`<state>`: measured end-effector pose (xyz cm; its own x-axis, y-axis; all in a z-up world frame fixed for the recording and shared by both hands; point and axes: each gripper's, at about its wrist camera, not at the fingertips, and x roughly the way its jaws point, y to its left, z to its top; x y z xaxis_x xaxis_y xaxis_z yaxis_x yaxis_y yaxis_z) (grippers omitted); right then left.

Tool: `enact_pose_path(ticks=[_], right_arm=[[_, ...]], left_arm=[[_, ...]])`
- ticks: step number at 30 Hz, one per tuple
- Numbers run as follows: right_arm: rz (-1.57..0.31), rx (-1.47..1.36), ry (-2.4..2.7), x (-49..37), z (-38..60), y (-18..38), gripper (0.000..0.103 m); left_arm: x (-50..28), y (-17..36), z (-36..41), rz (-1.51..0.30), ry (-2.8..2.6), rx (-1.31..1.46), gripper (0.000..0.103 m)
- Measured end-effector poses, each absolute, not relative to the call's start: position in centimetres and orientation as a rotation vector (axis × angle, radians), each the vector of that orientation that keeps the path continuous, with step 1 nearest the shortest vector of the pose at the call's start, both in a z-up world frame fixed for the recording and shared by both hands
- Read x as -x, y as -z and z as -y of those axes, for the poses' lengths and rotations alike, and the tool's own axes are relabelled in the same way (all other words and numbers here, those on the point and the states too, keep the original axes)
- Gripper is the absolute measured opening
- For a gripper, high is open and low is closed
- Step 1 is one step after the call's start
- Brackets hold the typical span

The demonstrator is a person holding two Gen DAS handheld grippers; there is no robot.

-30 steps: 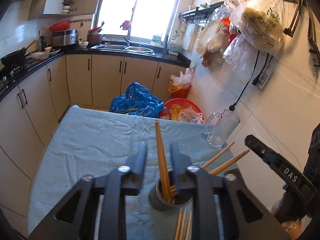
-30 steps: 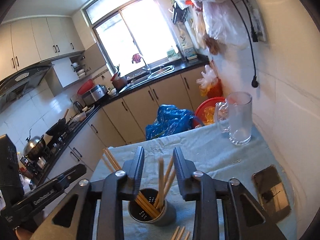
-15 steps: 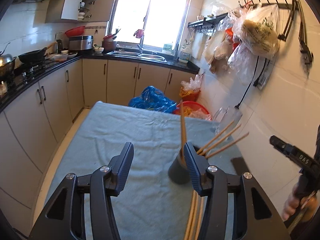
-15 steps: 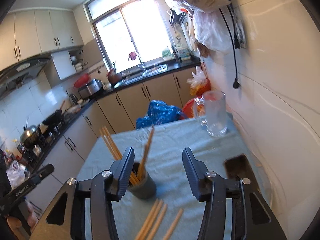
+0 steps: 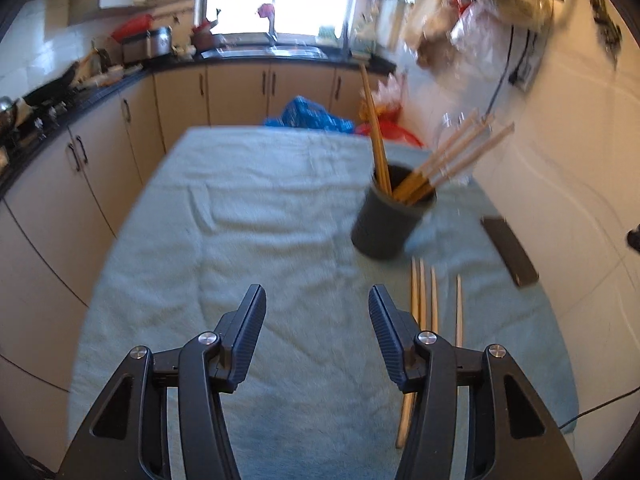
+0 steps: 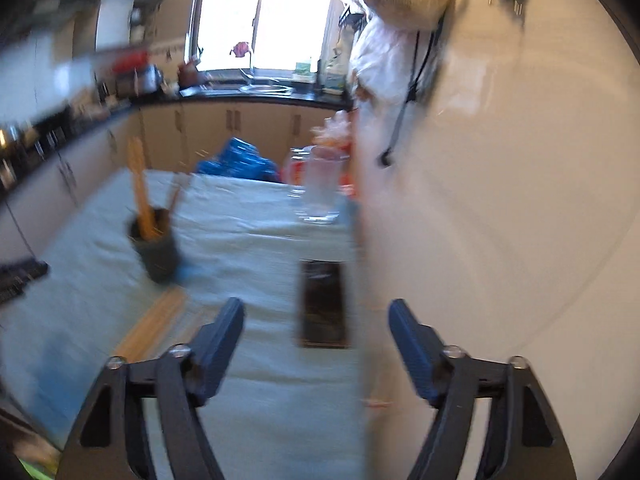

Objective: Organize utensils
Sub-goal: 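Grasp a wooden chopstick with the left gripper while the right gripper grasps another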

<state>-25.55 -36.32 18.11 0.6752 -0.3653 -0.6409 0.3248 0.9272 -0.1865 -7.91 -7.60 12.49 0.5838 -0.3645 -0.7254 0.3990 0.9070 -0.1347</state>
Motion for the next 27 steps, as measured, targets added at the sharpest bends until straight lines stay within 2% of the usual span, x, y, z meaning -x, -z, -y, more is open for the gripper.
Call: enact_pose_path(ticks=[3,9,10,11,14,21,23,25,27], right_arm=[[-0.765,0.114,0.425,26.3,37.1,-17.3,0.085],[-0.869,-0.117,0.258,24.7,36.9,-10.7,0.084],[-0.887,-0.155,0.211,24.0,36.3,-9.2,0.078],[-0.898,-0.173,0.183,23.4,35.7,-8.1,0.068],[-0.926,-0.216,0.091,21.4,33.7,-5.3,0.056],[-0.946,-0.298,-0.014,17.8,31.3,-2.8,0.054],[-0.956,-0.289,-0.014,16.7,30.8,-2.4,0.054],[-0.969,-0.287,-0.01,15.8,30.5,-1.9,0.054],[-0.986,-0.293,0.004,14.8,30.5,-1.4,0.054]], left_arm=[[7.7,-9.9,9.2,-0.905,0.486,-0.059,0.052],[7.9,-6.3,13.9,-1.004,0.595,-0.118,0.051],[7.8,-6.1,14.5,-1.008,0.604,-0.127,0.048],[7.7,-5.8,15.1,-1.011,0.613,-0.135,0.045],[6.8,-4.8,17.2,-1.036,0.637,-0.147,0.04],[4.9,-3.0,20.4,-1.081,0.653,-0.184,0.026],[4.4,-2.6,20.9,-1.089,0.649,-0.188,0.013],[3.7,-2.4,21.2,-1.099,0.64,-0.184,0.007],[3.2,-2.3,21.1,-1.1,0.633,-0.173,0.007]])
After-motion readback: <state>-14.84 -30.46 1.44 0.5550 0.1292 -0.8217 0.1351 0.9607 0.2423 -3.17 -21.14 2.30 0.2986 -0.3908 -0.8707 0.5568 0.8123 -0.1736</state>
